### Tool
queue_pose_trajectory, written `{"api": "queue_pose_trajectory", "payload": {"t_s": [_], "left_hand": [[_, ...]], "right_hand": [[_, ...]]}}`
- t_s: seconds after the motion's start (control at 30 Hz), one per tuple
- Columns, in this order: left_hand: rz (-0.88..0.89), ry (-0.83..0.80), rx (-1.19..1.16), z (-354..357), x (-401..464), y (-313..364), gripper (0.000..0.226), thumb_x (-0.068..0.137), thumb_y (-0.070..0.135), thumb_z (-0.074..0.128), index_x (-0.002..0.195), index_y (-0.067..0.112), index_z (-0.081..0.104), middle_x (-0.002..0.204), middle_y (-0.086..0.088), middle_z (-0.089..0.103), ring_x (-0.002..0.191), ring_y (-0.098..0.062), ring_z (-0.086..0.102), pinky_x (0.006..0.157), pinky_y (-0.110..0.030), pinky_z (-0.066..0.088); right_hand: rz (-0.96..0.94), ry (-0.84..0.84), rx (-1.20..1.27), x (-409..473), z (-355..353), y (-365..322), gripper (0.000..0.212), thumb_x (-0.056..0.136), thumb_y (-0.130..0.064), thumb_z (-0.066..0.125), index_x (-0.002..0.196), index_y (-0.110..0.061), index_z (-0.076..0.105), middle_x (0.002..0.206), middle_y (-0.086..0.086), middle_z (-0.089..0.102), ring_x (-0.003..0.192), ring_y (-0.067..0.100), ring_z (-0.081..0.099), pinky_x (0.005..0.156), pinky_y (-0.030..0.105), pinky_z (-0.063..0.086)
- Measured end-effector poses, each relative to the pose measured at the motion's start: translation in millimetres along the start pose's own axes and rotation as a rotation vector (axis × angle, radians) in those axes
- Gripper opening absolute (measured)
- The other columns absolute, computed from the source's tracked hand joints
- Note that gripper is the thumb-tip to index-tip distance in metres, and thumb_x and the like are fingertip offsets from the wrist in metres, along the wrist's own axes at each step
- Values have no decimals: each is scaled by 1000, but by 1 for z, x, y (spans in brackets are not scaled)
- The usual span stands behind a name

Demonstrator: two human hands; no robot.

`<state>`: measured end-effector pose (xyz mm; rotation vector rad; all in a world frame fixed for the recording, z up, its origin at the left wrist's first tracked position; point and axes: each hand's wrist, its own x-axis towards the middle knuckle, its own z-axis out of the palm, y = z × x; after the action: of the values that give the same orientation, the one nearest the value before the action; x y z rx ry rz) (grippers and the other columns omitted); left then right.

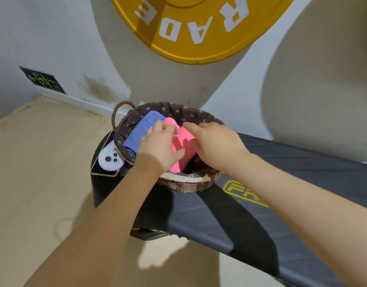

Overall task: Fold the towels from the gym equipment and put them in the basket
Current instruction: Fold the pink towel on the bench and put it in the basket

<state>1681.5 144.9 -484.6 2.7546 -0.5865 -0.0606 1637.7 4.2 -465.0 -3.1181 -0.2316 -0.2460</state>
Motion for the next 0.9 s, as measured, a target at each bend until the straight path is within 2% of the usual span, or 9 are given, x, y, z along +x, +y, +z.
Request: {"api": "queue_pose_trajectory", "payload": {"t_s": [0.07, 0.1, 0.2, 0.3, 0.4, 0.53, 0.67, 0.8, 0.9], "left_hand": [[156, 126, -101, -6, -12, 29, 39, 85, 33, 60, 119, 16, 52, 116, -4, 50, 109, -23, 49, 90, -35, 41], [233, 188, -137, -8, -18, 46, 33, 85, 31, 59, 114, 15, 56, 106, -3, 55, 100, -23, 54, 84, -35, 44], [336, 295, -249, -8, -38, 104, 25, 80, 33, 50, 93, 14, 62, 69, 7, 50, 71, -22, 55, 66, -35, 48], [367, 230, -283, 9, -52, 155, 23, 82, 33, 52, 92, 14, 60, 58, 8, 46, 68, -23, 55, 63, -33, 45], [389, 94, -213, 43, -61, 193, 16, 86, 29, 55, 92, 15, 57, 60, 8, 46, 72, -21, 53, 68, -33, 46], [417, -42, -116, 93, -72, 237, 11, 85, 27, 54, 88, 17, 53, 78, 6, 52, 85, -23, 54, 67, -31, 42], [483, -147, -88, 124, -73, 308, 15, 87, 25, 52, 97, 15, 55, 82, 8, 53, 91, -23, 54, 70, -30, 41], [502, -222, -184, 117, -70, 385, 19, 89, 24, 51, 106, 15, 57, 85, 6, 60, 86, -16, 53, 76, -30, 46], [500, -290, -246, 72, -75, 431, 19, 91, 23, 50, 107, 14, 57, 82, 5, 59, 78, -14, 51, 73, -30, 46]], "right_hand": [[-38, 254, 19, -27, -22, 19, 31, 84, -21, 42, 106, -10, 60, 87, 11, 66, 81, 35, 62, 63, 35, 46], [-6, 301, 67, -41, -26, 31, 33, 82, -24, 37, 97, -8, 62, 81, 12, 66, 76, 36, 62, 61, 37, 48], [191, 191, 138, -85, -28, 71, 32, 88, -23, 37, 108, -8, 57, 99, 13, 65, 95, 36, 58, 72, 40, 47], [343, 118, 153, -132, -15, 111, 28, 91, -20, 43, 117, -10, 50, 108, 12, 61, 104, 34, 55, 75, 41, 47], [469, 48, 185, -182, -2, 141, 30, 92, -19, 42, 119, -10, 48, 112, 12, 60, 106, 34, 54, 76, 40, 46], [617, -20, 231, -250, 16, 180, 30, 93, -20, 40, 120, -10, 48, 115, 11, 60, 106, 34, 54, 76, 38, 45], [735, -14, 268, -311, 17, 232, 29, 93, -20, 40, 119, -11, 50, 116, 10, 59, 105, 30, 54, 76, 37, 47], [840, 17, 345, -353, -15, 275, 29, 92, -18, 44, 118, -10, 52, 117, 12, 60, 106, 32, 55, 80, 38, 47], [865, -52, 385, -371, -73, 297, 28, 89, -15, 47, 114, -8, 56, 116, 17, 62, 108, 35, 56, 88, 39, 47]]}}
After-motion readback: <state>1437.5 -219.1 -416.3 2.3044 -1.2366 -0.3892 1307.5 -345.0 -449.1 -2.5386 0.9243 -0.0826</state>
